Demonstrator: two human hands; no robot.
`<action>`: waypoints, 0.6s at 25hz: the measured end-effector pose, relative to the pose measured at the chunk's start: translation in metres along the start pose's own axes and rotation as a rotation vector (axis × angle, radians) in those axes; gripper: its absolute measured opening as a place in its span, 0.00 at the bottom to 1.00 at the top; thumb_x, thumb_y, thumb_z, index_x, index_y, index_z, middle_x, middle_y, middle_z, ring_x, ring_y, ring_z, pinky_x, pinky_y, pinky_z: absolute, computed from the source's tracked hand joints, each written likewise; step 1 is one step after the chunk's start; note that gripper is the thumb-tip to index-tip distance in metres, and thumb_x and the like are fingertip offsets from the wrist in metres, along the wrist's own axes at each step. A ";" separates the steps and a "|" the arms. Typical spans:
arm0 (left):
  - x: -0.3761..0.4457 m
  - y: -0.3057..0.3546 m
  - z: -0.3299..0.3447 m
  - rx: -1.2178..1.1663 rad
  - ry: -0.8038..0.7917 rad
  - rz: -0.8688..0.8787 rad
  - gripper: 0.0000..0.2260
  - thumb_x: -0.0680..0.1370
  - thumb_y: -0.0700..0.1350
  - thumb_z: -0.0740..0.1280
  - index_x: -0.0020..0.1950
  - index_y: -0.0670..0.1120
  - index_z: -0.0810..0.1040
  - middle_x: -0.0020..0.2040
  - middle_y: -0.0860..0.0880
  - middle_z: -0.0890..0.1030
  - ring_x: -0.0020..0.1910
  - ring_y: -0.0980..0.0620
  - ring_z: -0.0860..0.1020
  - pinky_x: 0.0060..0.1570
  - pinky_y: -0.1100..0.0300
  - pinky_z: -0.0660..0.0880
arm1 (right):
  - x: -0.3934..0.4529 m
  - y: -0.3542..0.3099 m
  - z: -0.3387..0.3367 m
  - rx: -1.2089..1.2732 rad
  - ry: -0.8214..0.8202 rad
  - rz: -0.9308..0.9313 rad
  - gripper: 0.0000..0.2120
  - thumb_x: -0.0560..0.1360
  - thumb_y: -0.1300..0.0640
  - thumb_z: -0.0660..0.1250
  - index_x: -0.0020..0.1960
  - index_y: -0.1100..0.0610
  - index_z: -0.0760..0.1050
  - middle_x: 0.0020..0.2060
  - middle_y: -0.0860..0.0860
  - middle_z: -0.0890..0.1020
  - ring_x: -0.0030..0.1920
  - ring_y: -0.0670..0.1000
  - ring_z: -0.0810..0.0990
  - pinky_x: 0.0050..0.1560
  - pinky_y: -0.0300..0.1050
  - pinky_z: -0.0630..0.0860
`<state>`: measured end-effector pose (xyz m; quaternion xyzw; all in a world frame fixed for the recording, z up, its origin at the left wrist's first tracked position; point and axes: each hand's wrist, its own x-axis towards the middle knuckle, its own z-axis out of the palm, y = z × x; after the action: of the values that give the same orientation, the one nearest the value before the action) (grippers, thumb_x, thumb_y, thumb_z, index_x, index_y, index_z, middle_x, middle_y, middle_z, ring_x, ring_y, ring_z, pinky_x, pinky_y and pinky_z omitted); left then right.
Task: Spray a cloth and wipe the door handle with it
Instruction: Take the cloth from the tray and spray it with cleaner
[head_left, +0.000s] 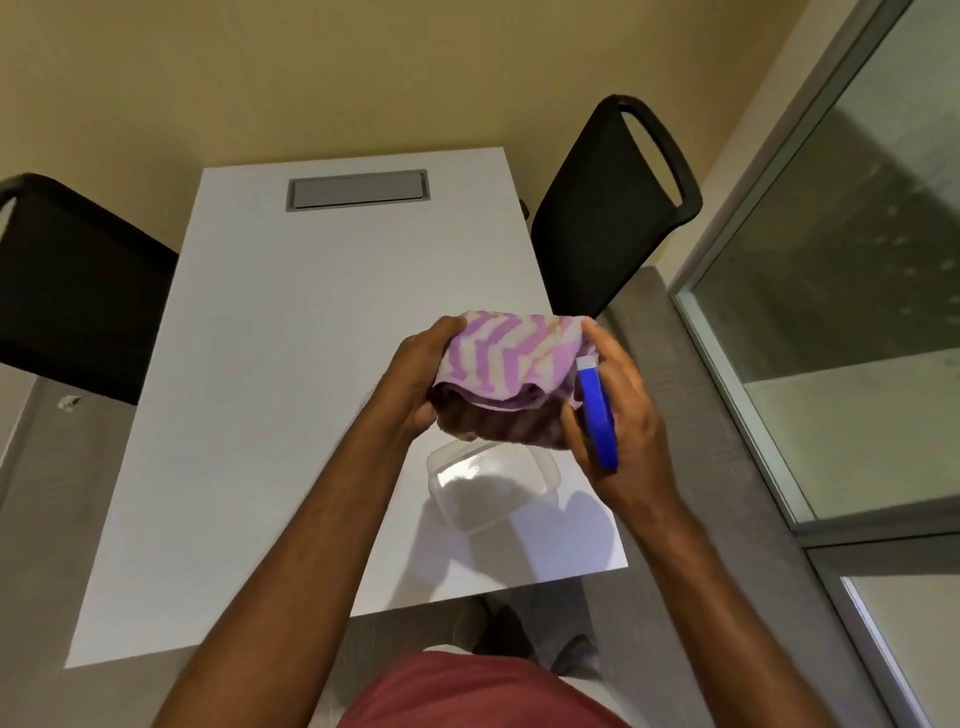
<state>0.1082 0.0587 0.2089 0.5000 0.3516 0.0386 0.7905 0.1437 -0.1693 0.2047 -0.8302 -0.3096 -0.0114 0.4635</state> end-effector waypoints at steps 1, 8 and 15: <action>-0.002 -0.002 0.001 0.044 -0.010 -0.004 0.11 0.82 0.55 0.70 0.58 0.48 0.83 0.48 0.49 0.89 0.46 0.50 0.88 0.41 0.58 0.83 | -0.001 0.000 -0.003 -0.004 0.021 -0.024 0.33 0.78 0.61 0.75 0.79 0.61 0.66 0.76 0.47 0.66 0.61 0.28 0.76 0.60 0.21 0.71; -0.017 -0.011 -0.001 0.049 -0.174 -0.035 0.24 0.81 0.70 0.62 0.62 0.54 0.84 0.61 0.48 0.87 0.59 0.46 0.86 0.55 0.54 0.84 | 0.001 -0.021 -0.029 0.149 0.199 0.034 0.10 0.80 0.51 0.69 0.45 0.54 0.73 0.33 0.42 0.75 0.30 0.43 0.73 0.34 0.32 0.71; -0.040 -0.031 -0.013 0.197 -0.606 0.020 0.61 0.46 0.79 0.79 0.71 0.48 0.73 0.63 0.47 0.84 0.65 0.41 0.82 0.65 0.46 0.82 | 0.005 -0.029 -0.046 0.359 0.257 0.358 0.18 0.80 0.46 0.72 0.42 0.60 0.74 0.35 0.66 0.77 0.32 0.54 0.77 0.35 0.44 0.78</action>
<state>0.0619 0.0372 0.2011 0.5664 0.0973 -0.1383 0.8066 0.1448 -0.1918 0.2544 -0.7679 -0.0936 0.0205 0.6333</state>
